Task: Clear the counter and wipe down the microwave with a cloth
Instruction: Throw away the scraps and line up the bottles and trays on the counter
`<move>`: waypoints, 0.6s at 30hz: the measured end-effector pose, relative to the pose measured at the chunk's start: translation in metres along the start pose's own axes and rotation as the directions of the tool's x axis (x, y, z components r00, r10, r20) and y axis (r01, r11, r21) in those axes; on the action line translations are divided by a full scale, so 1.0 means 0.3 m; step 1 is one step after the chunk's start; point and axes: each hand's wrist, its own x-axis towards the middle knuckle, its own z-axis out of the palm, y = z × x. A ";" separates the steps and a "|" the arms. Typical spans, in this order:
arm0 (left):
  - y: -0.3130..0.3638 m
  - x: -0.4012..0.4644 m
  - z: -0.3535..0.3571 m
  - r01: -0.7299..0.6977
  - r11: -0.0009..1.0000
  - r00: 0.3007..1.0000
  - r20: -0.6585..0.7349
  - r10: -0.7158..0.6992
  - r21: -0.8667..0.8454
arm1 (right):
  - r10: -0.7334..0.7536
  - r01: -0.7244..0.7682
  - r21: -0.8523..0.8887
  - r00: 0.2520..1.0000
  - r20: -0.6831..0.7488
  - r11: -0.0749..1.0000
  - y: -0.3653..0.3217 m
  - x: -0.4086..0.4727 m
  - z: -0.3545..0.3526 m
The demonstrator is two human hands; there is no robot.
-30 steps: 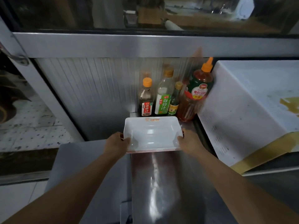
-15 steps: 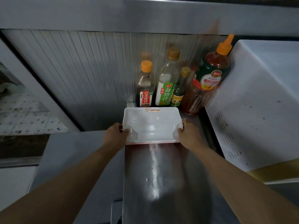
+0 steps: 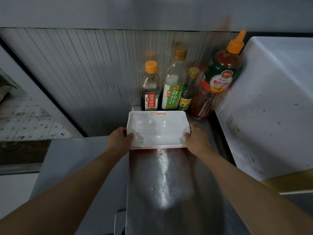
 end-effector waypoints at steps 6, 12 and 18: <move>0.007 0.006 -0.003 -0.012 1.000 1.000 -0.010 0.012 0.025 | 0.009 -0.009 -0.003 1.000 -0.008 1.000 -0.008 -0.002 0.011; 0.007 0.003 -0.007 -0.035 0.999 0.999 -0.005 0.036 0.037 | 0.009 -0.009 0.018 1.000 0.009 1.000 -0.006 -0.006 0.009; -0.003 -0.022 -0.045 -0.111 0.988 0.993 0.058 0.106 0.107 | -0.007 0.009 -0.038 0.999 0.043 0.999 -0.020 -0.068 -0.012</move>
